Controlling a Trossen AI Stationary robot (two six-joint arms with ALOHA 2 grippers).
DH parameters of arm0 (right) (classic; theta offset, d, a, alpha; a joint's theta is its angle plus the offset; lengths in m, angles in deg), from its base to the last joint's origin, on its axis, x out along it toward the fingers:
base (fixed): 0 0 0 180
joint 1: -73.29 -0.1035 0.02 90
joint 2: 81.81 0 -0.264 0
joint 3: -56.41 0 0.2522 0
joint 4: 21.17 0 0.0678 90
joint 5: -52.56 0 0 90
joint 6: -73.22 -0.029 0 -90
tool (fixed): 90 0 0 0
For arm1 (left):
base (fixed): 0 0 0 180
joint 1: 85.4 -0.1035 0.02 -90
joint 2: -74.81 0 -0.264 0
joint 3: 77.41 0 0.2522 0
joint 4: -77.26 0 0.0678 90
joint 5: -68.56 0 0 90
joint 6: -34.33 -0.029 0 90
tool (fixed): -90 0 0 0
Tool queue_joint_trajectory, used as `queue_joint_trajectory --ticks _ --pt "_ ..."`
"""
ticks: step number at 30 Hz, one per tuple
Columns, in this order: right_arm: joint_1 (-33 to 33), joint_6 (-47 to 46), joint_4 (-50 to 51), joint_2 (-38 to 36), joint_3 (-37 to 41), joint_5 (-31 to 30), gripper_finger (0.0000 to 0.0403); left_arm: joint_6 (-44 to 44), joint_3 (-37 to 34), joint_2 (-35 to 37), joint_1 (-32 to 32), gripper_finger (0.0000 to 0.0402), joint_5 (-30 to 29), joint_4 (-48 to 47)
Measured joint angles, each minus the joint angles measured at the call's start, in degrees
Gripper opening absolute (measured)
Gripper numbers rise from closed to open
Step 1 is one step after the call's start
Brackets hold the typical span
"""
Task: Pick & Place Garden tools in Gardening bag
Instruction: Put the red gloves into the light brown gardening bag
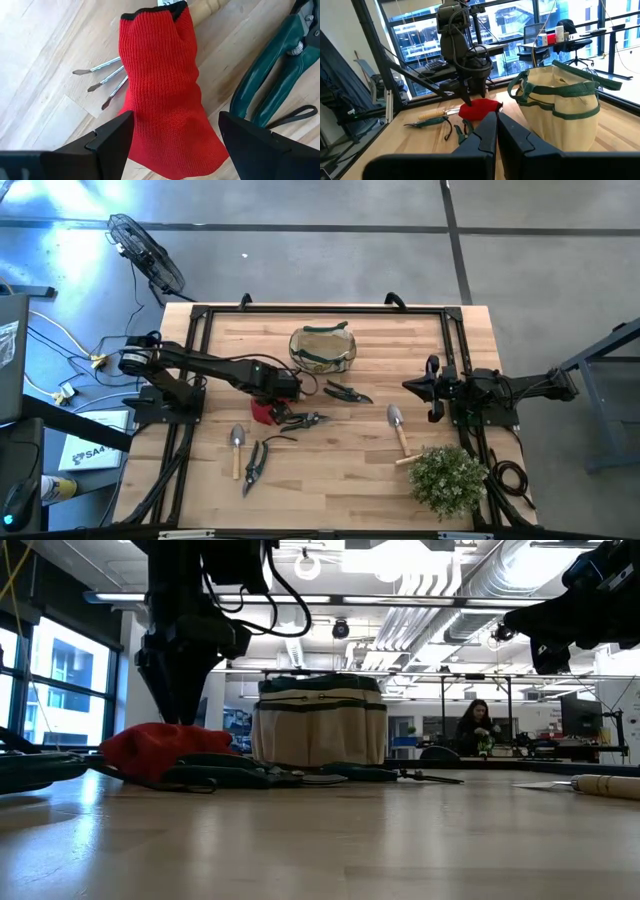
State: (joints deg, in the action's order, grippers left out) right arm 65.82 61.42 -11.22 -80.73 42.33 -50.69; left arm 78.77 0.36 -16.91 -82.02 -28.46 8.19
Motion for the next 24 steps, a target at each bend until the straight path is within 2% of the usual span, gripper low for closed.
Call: queue_joint_trajectory --ticks 11,15,24 --pt "0.0 0.0 0.1 0.0 0.0 0.0 0.0005 1.4 0.0 -2.8 0.0 0.0284 0.4 0.3" --pt "0.0 0.0 0.1 0.0 0.0 0.0 0.0005 -1.5 0.0 -5.5 0.0 0.0284 1.0 0.3" --pt "0.0 -0.6 0.1 0.0 0.0 0.0 0.0005 -1.8 0.0 -8.3 0.0 0.0284 0.2 1.7"
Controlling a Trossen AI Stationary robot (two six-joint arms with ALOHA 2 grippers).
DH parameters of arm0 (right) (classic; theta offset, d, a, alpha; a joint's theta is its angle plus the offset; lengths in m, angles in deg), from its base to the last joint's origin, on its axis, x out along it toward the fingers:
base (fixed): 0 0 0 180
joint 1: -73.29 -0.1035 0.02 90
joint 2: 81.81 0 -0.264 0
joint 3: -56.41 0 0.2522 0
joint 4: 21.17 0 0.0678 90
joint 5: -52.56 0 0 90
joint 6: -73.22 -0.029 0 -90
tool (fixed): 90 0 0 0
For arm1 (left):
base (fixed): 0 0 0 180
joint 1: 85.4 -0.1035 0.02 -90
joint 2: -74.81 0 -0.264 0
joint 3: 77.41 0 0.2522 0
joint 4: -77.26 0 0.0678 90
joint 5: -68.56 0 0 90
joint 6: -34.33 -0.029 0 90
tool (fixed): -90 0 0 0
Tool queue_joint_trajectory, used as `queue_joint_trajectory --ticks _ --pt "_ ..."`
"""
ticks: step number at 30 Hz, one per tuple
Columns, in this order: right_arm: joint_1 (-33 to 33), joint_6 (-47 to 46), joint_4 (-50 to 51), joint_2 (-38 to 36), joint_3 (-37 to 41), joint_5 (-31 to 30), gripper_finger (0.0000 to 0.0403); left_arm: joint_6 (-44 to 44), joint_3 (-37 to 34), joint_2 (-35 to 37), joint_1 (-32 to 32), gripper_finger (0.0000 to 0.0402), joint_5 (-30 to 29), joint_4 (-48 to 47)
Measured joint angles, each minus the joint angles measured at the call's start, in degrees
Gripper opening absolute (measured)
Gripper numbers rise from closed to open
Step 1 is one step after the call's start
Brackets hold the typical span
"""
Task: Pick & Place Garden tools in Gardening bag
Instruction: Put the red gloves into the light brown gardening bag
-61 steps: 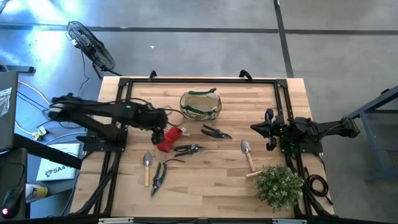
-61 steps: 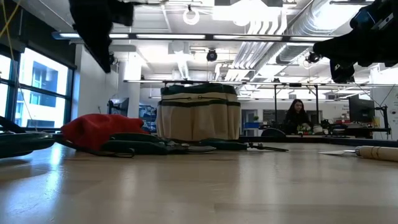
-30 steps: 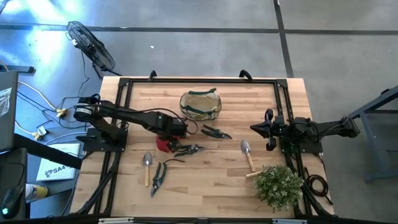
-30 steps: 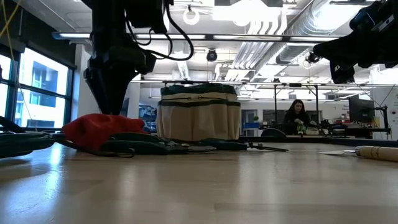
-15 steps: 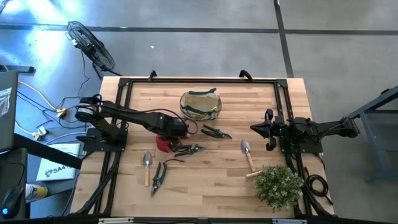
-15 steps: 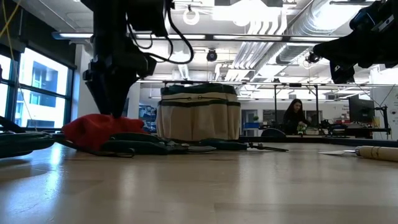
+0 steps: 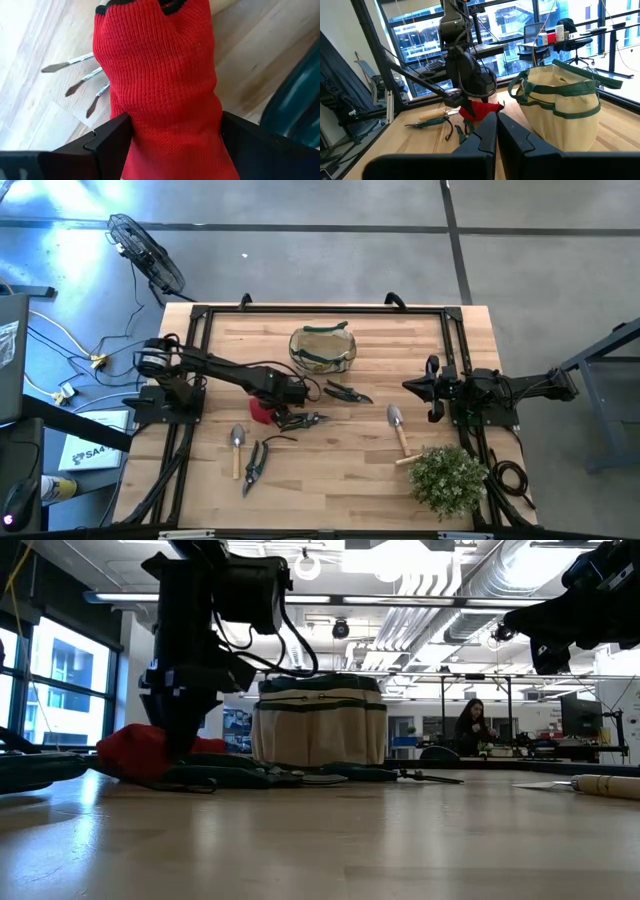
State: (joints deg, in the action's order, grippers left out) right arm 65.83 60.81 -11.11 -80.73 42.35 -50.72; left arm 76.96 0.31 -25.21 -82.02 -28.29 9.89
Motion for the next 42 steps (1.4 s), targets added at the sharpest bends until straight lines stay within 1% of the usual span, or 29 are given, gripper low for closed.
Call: queue_joint_trajectory --ticks 7,10,14,22,24,29,35,39,42 --pt "0.0 0.0 0.0 0.0 0.0 0.0 0.0005 -0.2 0.0 0.0 0.0 0.0282 -0.1 0.0" --pt "0.0 0.1 0.0 0.0 0.0 0.0 0.0005 -0.2 0.0 0.0 0.0 0.0263 -0.2 0.0" --pt "0.0 0.2 0.0 0.0 0.0 0.0 0.0005 0.0 0.0 0.0 0.0 0.0208 -0.2 0.1" --pt "0.0 0.2 0.0 0.0 0.0 0.0 0.0005 0.7 0.0 0.0 0.0 0.0065 -0.2 0.1" --pt "0.0 0.2 0.0 0.0 0.0 0.0 0.0005 0.8 0.0 0.0 0.0 0.0043 -0.4 0.2" --pt "0.0 0.2 -0.5 0.0 0.0 -0.2 0.0005 1.3 0.0 0.0 0.0 0.0043 -2.1 0.8" --pt "0.0 0.6 -1.1 0.0 0.0 -0.2 0.0005 1.2 0.5 0.4 0.0 0.0043 -1.5 -0.7" --pt "0.0 1.7 -2.3 0.0 0.0 -0.3 0.0005 0.6 4.3 0.5 0.0 0.0043 -1.9 -5.6" --pt "0.0 1.7 -2.5 0.0 0.0 -0.3 0.0005 -0.7 8.7 0.5 0.0 0.0043 -3.9 -9.7"
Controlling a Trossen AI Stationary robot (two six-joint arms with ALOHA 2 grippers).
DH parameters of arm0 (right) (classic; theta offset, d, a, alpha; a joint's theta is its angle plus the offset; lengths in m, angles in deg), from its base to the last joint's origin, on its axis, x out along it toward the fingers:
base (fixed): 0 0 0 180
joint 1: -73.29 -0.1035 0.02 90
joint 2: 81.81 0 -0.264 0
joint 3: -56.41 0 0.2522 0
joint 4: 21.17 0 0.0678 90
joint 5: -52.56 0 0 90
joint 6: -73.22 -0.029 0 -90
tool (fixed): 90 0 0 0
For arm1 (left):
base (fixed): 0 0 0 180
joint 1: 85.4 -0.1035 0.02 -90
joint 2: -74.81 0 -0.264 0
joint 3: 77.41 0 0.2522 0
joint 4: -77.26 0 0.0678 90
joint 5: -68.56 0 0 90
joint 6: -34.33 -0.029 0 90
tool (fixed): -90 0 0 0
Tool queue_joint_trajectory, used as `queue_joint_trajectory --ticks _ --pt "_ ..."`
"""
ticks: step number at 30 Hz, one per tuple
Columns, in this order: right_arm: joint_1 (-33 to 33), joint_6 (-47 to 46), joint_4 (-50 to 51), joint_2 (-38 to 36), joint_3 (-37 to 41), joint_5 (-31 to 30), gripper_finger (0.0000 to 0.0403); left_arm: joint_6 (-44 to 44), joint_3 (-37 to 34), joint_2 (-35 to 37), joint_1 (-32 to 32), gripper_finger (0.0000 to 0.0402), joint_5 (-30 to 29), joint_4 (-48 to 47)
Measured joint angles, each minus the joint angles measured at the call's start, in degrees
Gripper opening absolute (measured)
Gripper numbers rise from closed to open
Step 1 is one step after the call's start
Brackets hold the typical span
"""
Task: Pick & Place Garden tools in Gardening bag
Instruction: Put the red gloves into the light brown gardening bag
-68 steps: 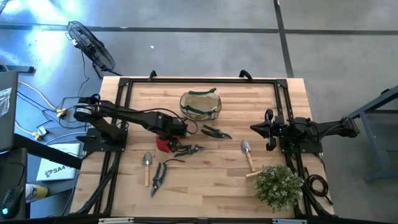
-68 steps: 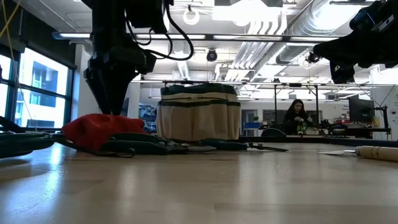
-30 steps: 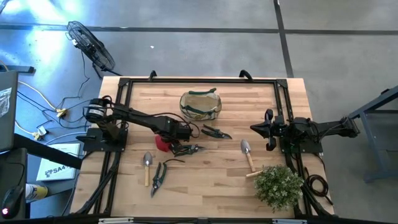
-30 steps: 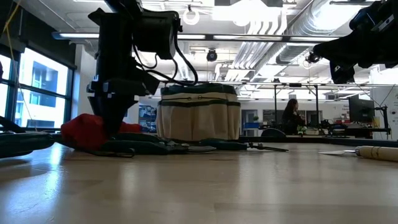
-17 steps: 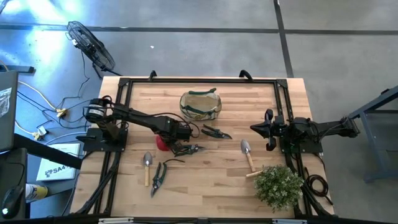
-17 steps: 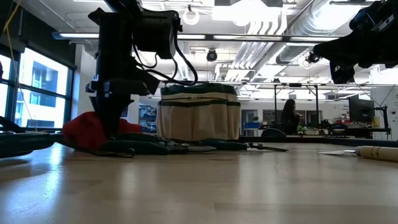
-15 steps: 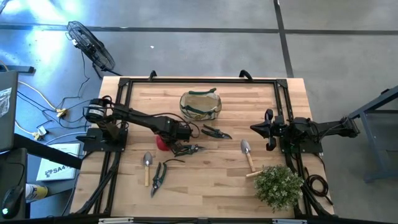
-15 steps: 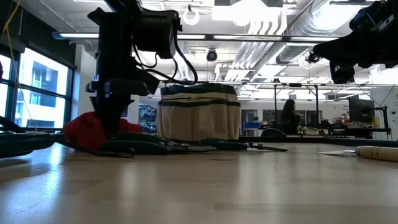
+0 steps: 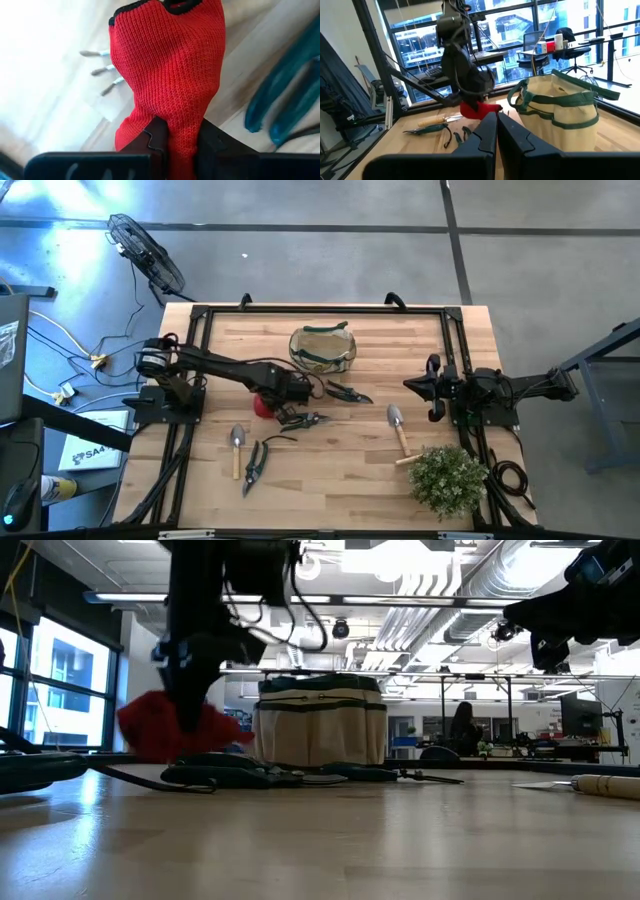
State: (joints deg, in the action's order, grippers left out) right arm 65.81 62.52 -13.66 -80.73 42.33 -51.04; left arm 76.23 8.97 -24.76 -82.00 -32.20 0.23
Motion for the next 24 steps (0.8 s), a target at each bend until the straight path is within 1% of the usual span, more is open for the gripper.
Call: queue_joint_trajectory --ticks 4,6,8,11,16,19,24 --pt "0.0 0.0 0.0 0.0 0.0 -1.9 0.0009 -1.7 7.0 0.0 0.0 0.0043 -3.7 -5.2" --pt "0.0 0.2 -0.6 0.0 0.0 -1.8 0.0020 -3.3 10.4 0.1 0.1 0.0043 -5.5 -5.8" --pt "0.0 -0.3 -2.0 0.0 0.0 -1.5 0.0038 -6.9 13.1 0.1 0.7 0.0043 -7.7 -5.3" --pt "0.0 -1.1 -4.4 0.0 0.0 -1.6 0.0078 -13.2 16.4 0.1 1.5 0.0043 -12.3 -4.3" --pt "0.0 -1.8 -6.4 0.0 0.0 -4.9 0.0163 -20.1 19.8 0.1 1.5 0.0043 -19.4 0.0" --pt "0.0 -3.5 -6.5 0.0 0.0 -4.9 0.0214 -23.9 20.2 0.1 1.5 0.0043 -21.4 6.3" --pt "0.0 -7.5 -8.1 0.0 0.0 -3.5 0.0279 -28.9 20.2 0.1 1.9 0.0043 -20.1 18.4"
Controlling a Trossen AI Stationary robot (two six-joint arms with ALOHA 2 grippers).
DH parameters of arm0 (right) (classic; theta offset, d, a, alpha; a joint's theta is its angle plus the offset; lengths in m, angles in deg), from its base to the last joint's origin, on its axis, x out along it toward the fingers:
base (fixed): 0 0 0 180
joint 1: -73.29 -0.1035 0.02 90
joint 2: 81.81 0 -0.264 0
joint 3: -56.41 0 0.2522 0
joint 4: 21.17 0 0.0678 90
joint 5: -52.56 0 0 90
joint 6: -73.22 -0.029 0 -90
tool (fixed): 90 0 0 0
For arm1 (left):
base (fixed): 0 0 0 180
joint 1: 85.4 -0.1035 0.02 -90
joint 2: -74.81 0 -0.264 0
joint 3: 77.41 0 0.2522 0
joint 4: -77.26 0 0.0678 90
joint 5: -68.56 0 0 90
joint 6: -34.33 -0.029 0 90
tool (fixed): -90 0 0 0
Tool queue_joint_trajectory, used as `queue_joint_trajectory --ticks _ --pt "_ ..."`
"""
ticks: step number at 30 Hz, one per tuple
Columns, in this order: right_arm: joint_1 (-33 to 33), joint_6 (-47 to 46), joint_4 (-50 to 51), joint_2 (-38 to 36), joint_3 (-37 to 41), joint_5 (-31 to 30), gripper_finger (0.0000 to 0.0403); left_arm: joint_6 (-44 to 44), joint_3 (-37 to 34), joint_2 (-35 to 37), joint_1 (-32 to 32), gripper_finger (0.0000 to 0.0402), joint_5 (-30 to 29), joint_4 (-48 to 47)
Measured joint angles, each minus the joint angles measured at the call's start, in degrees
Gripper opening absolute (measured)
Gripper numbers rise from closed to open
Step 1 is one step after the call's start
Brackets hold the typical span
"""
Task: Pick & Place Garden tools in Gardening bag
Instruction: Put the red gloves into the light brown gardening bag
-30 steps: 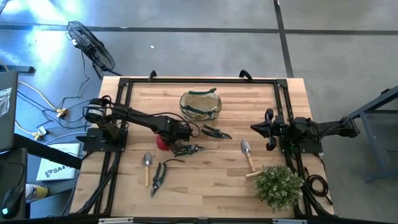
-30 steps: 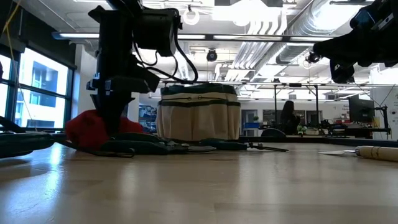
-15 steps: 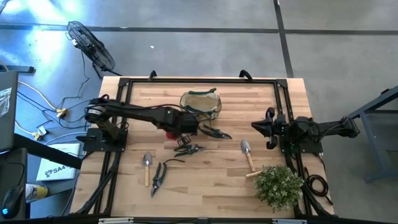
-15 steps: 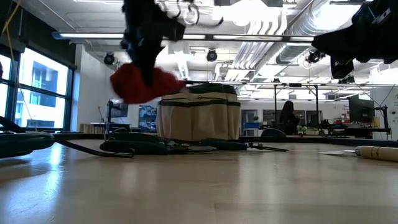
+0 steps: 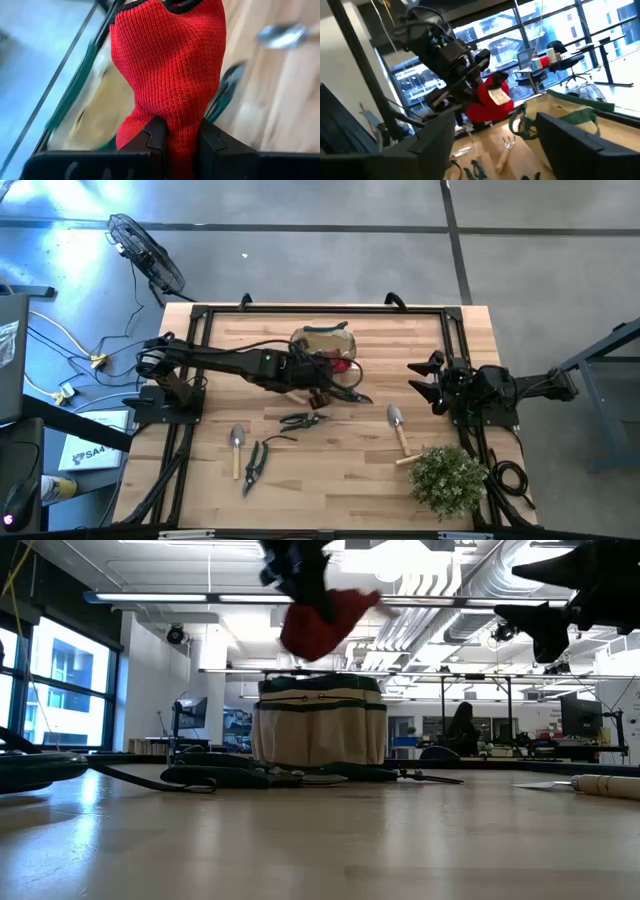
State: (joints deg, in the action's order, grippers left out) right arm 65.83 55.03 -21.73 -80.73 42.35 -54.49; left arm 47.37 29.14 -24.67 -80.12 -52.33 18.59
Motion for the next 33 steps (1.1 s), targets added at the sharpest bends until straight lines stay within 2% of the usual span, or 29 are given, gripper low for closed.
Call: queue_joint_trajectory --ticks 4,9,14,19,24,30,33 --pt "0.0 1.6 -2.2 0.4 0.0 3.0 0.0302 -2.4 0.0 0.0 0.9 0.0043 1.7 5.4" --pt "0.0 1.5 -7.2 3.8 0.0 4.2 0.0305 -2.5 0.0 0.9 3.0 0.0043 0.5 7.0" --pt "0.0 2.5 -15.9 11.5 -1.0 4.9 0.0305 -4.3 0.0 3.2 3.9 0.0043 0.6 9.2" --pt "0.0 6.3 -17.5 22.4 -8.8 6.0 0.0305 -5.3 -0.8 6.0 3.8 0.0043 0.6 9.6" --pt "0.0 10.1 -17.3 34.6 -15.5 8.1 0.0305 -8.4 -5.4 9.8 3.7 0.0043 6.7 15.2" --pt "-0.1 12.9 -20.9 45.7 -20.1 11.2 0.0305 -10.9 -10.4 15.3 3.8 0.0043 13.5 20.2" --pt "-0.7 13.4 -23.8 50.0 -22.0 11.1 0.0305 -15.5 -15.0 18.6 3.7 0.0043 16.9 24.2"
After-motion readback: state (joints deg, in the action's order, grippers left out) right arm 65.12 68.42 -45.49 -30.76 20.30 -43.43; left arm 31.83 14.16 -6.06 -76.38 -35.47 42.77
